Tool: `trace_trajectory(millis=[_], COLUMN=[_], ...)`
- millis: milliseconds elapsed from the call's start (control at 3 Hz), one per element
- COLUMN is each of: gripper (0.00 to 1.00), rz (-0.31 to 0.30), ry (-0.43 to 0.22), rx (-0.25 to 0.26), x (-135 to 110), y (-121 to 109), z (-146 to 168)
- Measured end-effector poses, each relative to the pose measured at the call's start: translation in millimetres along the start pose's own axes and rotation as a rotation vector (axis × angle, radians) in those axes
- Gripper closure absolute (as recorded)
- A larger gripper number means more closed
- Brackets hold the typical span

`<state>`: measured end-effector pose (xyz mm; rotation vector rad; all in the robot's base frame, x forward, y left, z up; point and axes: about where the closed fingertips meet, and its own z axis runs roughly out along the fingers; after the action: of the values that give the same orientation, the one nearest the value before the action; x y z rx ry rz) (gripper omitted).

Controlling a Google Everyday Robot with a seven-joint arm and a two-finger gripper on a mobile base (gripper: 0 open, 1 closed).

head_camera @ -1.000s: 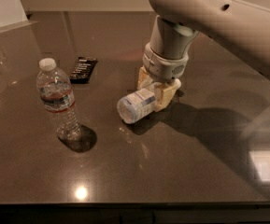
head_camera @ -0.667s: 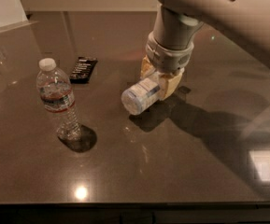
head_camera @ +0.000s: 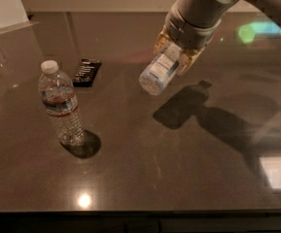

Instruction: Place blue plastic bottle upright

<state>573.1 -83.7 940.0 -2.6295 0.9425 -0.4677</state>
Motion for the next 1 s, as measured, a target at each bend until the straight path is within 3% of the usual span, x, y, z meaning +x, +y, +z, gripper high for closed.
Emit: trace_trajectory(millis=[333,667,1000], gripper=[1.0,1.0,1.0], rz=[-0.047,-0.047,-0.098], ry=[0.005,0.005,0.018], rx=[0.01,0.01,0.036], x=[1.1,1.1,-0.1], y=[-2.2,-2.2,-7.4], z=[-0.9,-0.9,-4.8])
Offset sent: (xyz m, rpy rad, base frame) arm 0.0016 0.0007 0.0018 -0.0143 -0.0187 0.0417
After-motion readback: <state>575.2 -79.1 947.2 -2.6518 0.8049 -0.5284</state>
